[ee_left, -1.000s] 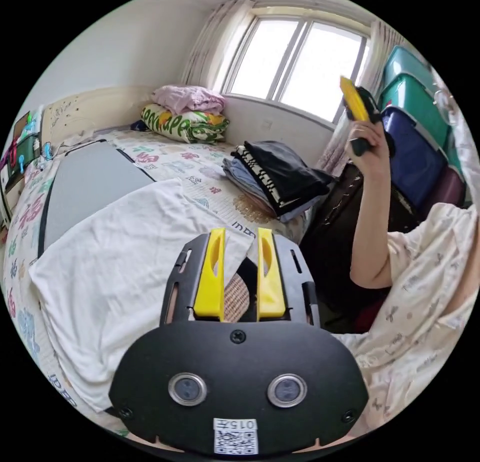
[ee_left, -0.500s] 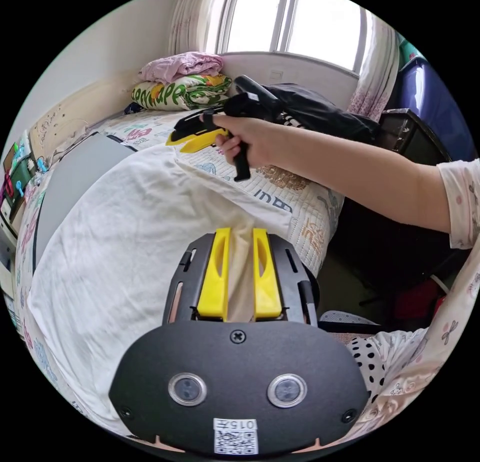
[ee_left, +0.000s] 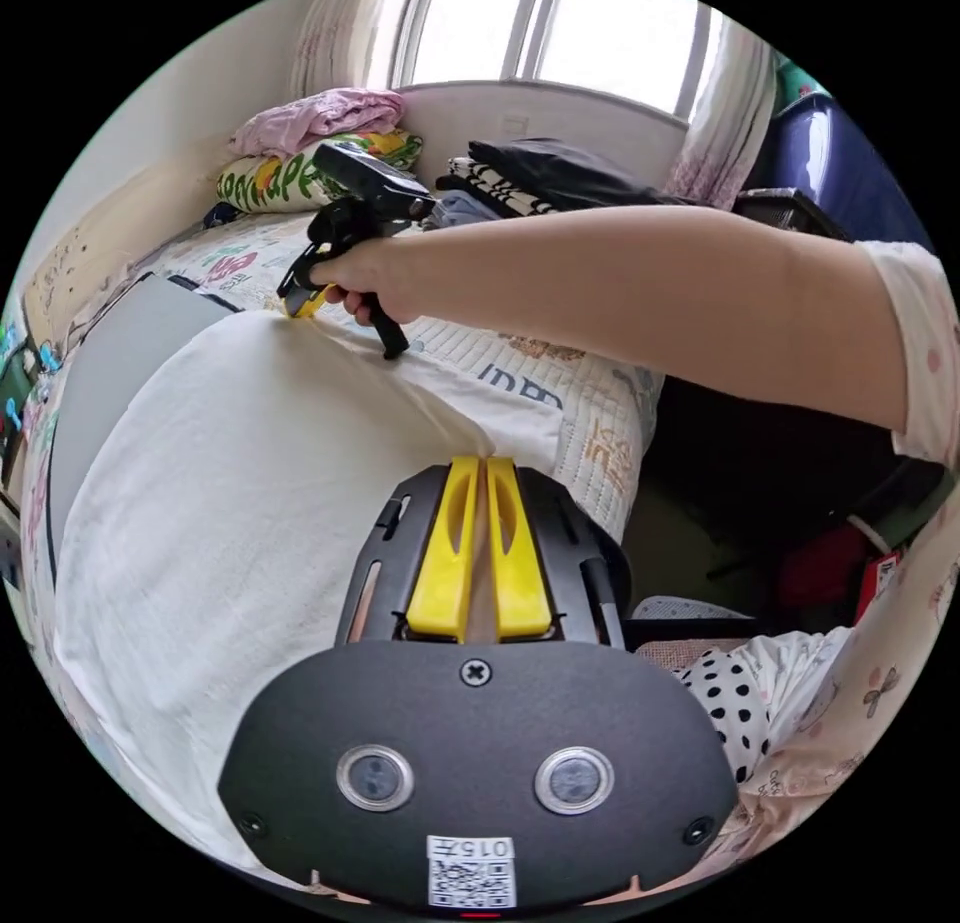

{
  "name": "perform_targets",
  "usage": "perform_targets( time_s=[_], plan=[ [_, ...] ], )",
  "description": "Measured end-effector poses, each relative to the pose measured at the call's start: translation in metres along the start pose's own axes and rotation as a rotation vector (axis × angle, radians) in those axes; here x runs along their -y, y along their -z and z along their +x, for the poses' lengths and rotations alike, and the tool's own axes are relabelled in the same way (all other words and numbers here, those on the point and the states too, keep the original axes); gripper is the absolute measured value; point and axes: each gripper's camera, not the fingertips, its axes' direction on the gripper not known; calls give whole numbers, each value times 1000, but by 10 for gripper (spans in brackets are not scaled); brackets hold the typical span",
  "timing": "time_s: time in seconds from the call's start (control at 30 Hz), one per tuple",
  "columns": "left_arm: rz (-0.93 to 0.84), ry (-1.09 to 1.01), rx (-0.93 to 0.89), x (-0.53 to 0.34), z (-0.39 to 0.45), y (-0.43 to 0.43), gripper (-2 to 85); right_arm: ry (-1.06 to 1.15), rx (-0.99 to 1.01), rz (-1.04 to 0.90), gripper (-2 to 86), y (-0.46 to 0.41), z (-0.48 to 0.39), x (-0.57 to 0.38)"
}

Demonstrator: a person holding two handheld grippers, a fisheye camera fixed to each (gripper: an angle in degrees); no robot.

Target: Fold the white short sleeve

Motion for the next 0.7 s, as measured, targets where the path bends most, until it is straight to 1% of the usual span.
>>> perform_targets(
  time_s=[0.07,0.17,0.27,0.3,0.37,0.4,0.47,0.53,0.6,0.67,0.7],
  plan=[
    [9,36,-16,-8,-3,-11,11,-8,-17,6,33,-13,19,-7],
    [51,91,-96,-36,-15,-27,48,-53,-43,51,69,-19,64,-31],
    [54,107,-144,-60,-18,-30,63,-68,-91,81,63,-14,108,-74],
    [99,119,-180,-74,-17,-22,67,-49,-104,93,64,-9,122,-97],
    [242,106,-315,-100,-12,6,68,-13,-99,119,65,3,140,-137],
    [277,101,-339,-106,-12,15,68,-5,-75,143,65,15,153,-167],
    [440,89,-384,-137,-22,64,66,-12,-19,205,63,41,169,-217],
    [527,84,-341,-172,-40,105,65,3,89,288,57,69,180,-272],
    [584,149,-223,-217,-71,141,59,81,253,358,53,89,178,-339],
    [640,323,-53,-290,-133,176,27,191,338,315,53,85,158,-373],
    [658,390,-24,-311,-151,181,16,279,379,258,56,75,138,-390]
  ],
)
